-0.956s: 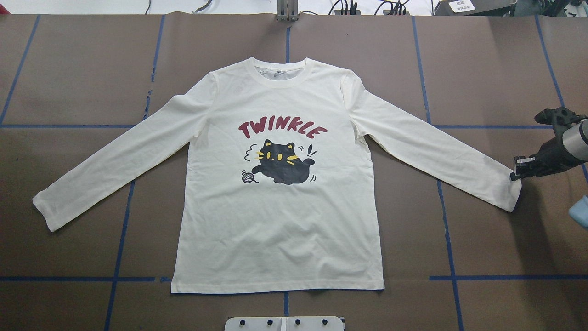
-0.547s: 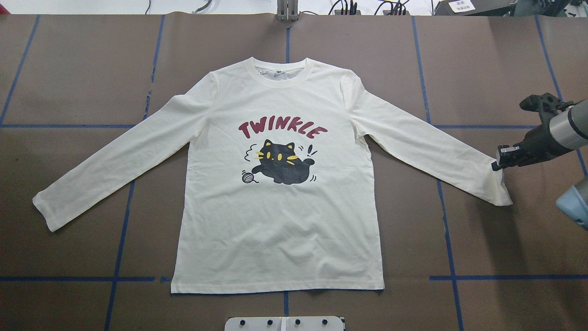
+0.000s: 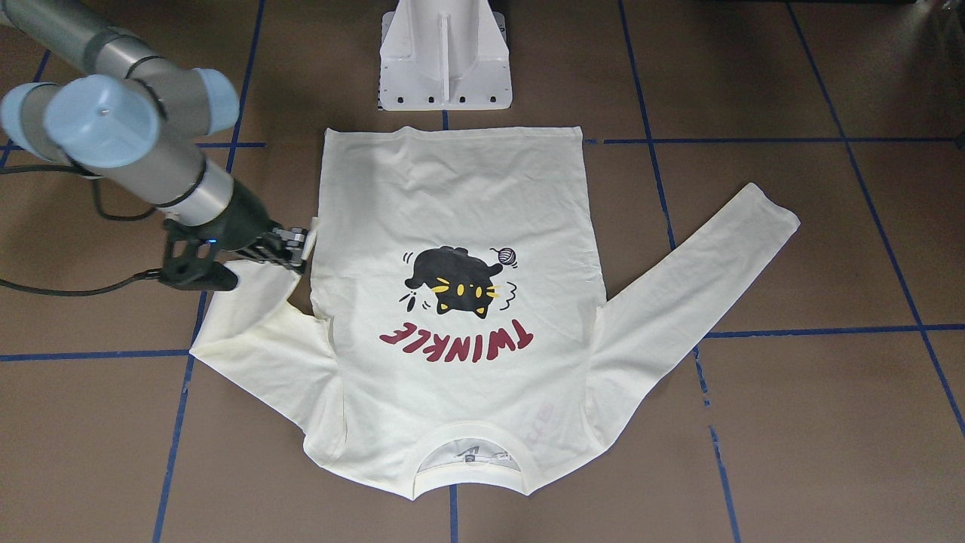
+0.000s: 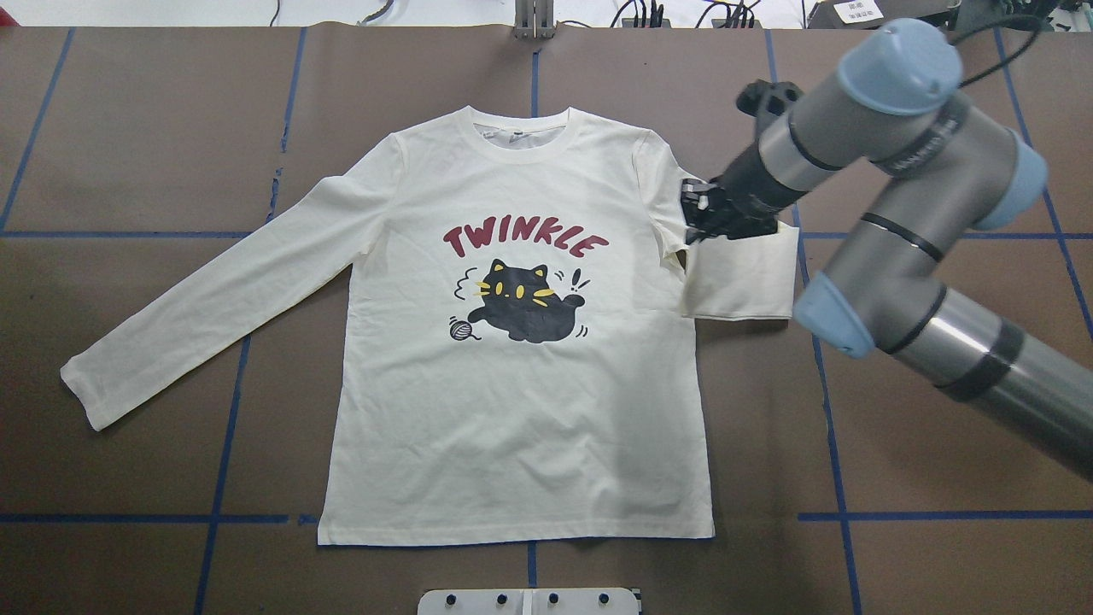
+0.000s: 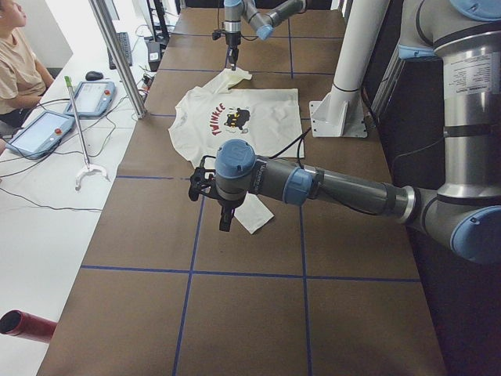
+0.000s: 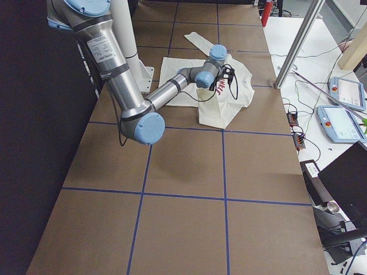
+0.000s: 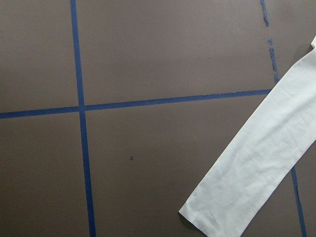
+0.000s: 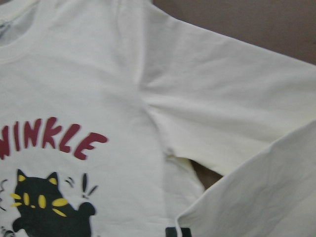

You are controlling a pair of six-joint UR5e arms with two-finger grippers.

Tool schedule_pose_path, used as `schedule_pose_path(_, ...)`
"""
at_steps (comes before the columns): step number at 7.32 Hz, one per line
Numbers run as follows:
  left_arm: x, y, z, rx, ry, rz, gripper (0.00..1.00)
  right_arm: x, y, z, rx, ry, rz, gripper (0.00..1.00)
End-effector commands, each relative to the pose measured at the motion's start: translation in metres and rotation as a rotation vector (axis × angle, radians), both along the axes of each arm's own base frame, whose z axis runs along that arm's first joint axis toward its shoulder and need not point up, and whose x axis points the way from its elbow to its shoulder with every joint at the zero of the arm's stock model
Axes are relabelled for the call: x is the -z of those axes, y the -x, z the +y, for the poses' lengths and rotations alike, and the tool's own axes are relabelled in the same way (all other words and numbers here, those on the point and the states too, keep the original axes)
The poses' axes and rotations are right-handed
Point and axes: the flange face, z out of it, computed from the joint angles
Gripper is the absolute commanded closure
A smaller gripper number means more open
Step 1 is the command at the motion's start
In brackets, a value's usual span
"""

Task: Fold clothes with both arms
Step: 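Carry the sleeve with the right gripper across the shirt body toward the other sleeve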

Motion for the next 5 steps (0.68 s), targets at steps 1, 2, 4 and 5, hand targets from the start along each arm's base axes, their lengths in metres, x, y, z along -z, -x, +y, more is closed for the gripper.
schedule_pose_path(1, -0.002, -0.001, -0.001, -0.003, 0.003, 0.0, 0.0, 0.152, 0.147, 0.007, -0.11, -0.042, 0.004, 1.0)
schedule_pose_path(2, -0.002, -0.001, -0.001, -0.003, 0.002, 0.0, 0.0, 0.198, 0.208, 0.021, -0.146, -0.086, 0.004, 1.0)
schedule_pose_path(4, -0.001, -0.001, -0.001, -0.003, 0.0, 0.0, 0.0, 0.245, 0.295, 0.027, -0.208, -0.121, -0.034, 0.85)
schedule_pose_path(5, -0.001, -0.001, -0.001, -0.003, -0.001, 0.002, 0.0, 0.255, 0.311, 0.034, -0.237, -0.124, -0.021, 0.64)
